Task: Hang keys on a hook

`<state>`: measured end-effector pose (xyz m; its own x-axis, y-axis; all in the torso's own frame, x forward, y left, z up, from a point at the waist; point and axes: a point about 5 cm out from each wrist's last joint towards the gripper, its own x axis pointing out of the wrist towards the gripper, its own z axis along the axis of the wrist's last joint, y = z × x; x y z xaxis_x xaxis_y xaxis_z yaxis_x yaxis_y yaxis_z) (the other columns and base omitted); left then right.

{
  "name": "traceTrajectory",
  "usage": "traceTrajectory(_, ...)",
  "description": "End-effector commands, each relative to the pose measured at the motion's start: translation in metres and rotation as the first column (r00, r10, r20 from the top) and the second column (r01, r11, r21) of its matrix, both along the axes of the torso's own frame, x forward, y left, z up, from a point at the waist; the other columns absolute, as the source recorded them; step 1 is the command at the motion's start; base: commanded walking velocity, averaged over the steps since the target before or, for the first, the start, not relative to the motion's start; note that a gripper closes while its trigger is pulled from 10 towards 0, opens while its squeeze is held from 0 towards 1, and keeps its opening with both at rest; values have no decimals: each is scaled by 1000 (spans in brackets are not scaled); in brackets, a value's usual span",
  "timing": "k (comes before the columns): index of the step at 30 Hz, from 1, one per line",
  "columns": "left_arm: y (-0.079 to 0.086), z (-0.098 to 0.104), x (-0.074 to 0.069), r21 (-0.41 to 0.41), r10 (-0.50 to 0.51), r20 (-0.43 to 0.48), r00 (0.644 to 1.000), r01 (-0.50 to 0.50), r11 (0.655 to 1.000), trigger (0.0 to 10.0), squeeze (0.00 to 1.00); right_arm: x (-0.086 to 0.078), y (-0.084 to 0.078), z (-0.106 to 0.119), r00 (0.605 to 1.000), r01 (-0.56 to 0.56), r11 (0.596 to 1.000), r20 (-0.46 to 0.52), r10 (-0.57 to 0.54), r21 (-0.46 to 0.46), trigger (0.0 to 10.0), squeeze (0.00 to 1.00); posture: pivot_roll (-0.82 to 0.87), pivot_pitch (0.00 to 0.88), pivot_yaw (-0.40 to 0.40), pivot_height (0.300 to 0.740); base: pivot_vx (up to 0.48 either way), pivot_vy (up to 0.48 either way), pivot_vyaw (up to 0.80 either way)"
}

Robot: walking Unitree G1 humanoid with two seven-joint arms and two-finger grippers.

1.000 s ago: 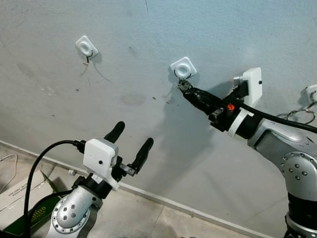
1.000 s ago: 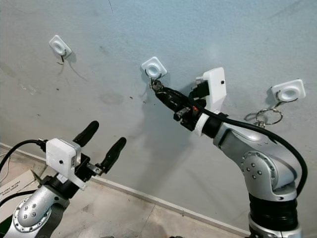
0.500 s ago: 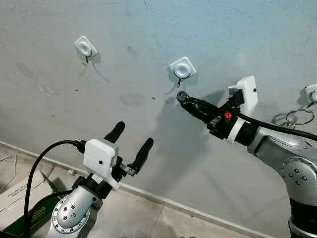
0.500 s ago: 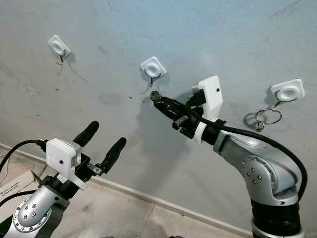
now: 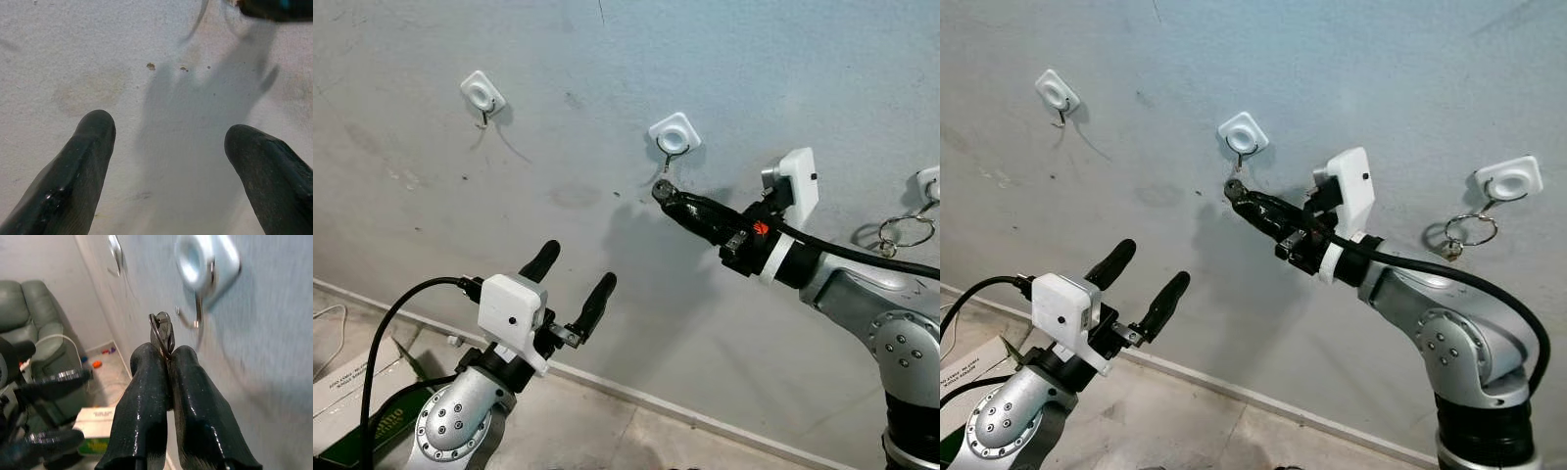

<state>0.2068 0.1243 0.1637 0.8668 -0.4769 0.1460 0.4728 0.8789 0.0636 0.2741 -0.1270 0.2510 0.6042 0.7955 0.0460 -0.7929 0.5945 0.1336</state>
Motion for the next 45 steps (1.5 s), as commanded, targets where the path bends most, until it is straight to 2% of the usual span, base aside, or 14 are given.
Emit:
traceTrajectory(1, 0, -2, 1, 12, 2, -13, 1000, -2, 1000, 10000, 0, -1, 2, 7, 1000, -10, 1000, 29, 10, 11, 10000, 0, 22, 113, 16, 740, 0, 0, 0)
traceTrajectory(11, 0, -3, 0, 13, 5, -13, 1000, -5, 1000, 10000, 0, 3, 7, 8, 999, -14, 1000, 30, 13, 20, 10000, 0, 27, 114, 13, 740, 0, 0, 0)
traceTrajectory(28, 0, -3, 1, 16, 4, -13, 1000, -4, 1000, 10000, 0, 15, 10, 0, 998, 4, 997, -61, 1, 79, 10000, 0, 33, 109, 12, 740, 0, 0, 0)
traceTrajectory(39, 0, -3, 0, 15, 3, -14, 1000, -3, 1000, 10000, 0, 18, 4, 0, 996, 44, 992, -83, -35, 115, 10000, 0, 35, 110, 15, 740, 0, 0, 0)
traceTrajectory(45, 0, -3, 0, 13, 4, -16, 1000, -4, 1000, 10000, 0, 18, -3, 4, 997, 60, 991, -62, -53, 117, 10000, 0, 32, 111, 15, 740, 0, 0, 0)
